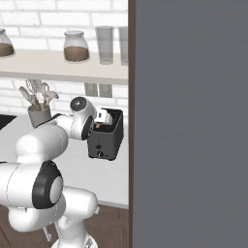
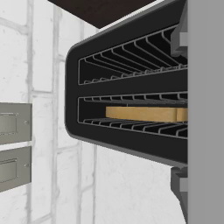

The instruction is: Start the toaster. Once the lever pops up, take the bread to the plate on the dining counter.

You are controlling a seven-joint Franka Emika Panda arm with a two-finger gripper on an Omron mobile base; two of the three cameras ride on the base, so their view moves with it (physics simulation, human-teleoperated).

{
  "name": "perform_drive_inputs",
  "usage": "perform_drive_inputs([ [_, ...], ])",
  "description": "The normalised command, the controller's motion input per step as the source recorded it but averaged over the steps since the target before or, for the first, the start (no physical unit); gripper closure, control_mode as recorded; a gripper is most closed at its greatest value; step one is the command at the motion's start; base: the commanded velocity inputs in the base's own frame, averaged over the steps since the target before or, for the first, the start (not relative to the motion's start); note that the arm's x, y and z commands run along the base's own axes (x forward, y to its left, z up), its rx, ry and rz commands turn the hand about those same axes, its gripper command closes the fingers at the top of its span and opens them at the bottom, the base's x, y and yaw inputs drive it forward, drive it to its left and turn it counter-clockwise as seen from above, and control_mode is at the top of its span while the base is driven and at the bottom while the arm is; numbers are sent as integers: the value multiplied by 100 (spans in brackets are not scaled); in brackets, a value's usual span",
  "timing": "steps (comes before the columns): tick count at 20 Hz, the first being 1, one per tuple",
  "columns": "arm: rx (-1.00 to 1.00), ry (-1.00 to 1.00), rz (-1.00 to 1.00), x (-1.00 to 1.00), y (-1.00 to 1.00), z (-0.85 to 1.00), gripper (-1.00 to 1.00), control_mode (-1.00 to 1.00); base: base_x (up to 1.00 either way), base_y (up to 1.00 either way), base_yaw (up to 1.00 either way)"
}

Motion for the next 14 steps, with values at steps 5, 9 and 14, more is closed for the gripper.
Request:
perform_drive_inputs([
  [5, 0, 0, 0, 0, 0, 0, -100, -100, 0, 0, 0],
  [9, 0, 0, 0, 0, 0, 0, -100, -100, 0, 0, 0],
  [14, 0, 0, 0, 0, 0, 0, -100, -100, 0, 0, 0],
])
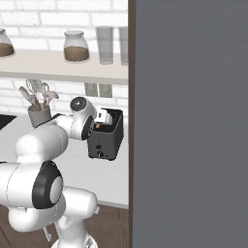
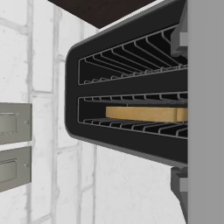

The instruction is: Start the toaster. Once the lever pops up, take the bread to the plate on the dining counter.

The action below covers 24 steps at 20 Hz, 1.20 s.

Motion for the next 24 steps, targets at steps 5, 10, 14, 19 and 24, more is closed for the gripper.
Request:
perform_drive_inputs([
  [5, 0, 0, 0, 0, 0, 0, -100, -100, 0, 0, 0],
  [10, 0, 0, 0, 0, 0, 0, -100, -100, 0, 0, 0],
  [14, 0, 0, 0, 0, 0, 0, -100, -100, 0, 0, 0],
  [19, 0, 0, 0, 0, 0, 0, -100, -100, 0, 0, 0],
  [24, 0, 0, 0, 0, 0, 0, -100, -100, 0, 0, 0],
])
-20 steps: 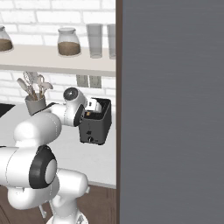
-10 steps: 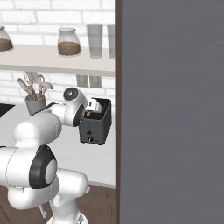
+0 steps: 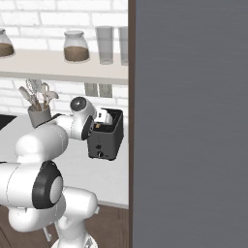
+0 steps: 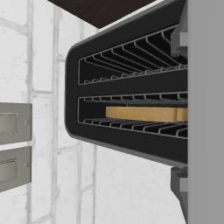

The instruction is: Start the toaster. Once the lever pops up, take the bread to the plate on the dining counter.

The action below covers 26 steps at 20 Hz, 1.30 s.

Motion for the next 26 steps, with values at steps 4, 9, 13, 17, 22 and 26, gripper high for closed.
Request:
perform_drive_inputs([
  [4, 0, 0, 0, 0, 0, 0, -100, -100, 0, 0, 0],
  [9, 0, 0, 0, 0, 0, 0, -100, -100, 0, 0, 0],
  [13, 0, 0, 0, 0, 0, 0, -100, -100, 0, 0, 0],
  [17, 0, 0, 0, 0, 0, 0, -100, -100, 0, 0, 0],
  [22, 0, 0, 0, 0, 0, 0, -100, -100, 0, 0, 0],
  [26, 0, 0, 0, 0, 0, 0, -100, -100, 0, 0, 0],
])
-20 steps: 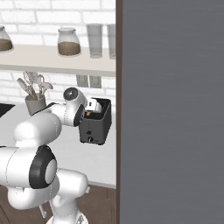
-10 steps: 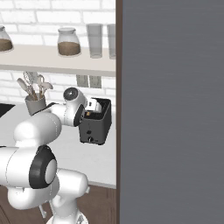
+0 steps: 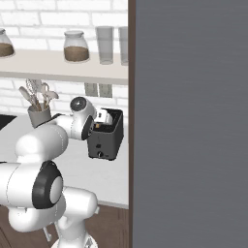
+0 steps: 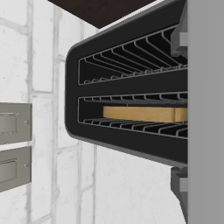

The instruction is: Start the toaster. Once the lever pops up, take the bread to the plate on the dining counter.

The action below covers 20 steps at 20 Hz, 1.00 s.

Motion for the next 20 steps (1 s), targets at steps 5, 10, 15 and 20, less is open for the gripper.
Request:
perform_drive_inputs([
  [5, 0, 0, 0, 0, 0, 0, -100, -100, 0, 0, 0],
  [10, 0, 0, 0, 0, 0, 0, -100, -100, 0, 0, 0],
  [15, 0, 0, 0, 0, 0, 0, -100, -100, 0, 0, 0],
  [20, 0, 0, 0, 0, 0, 0, -100, -100, 0, 0, 0],
])
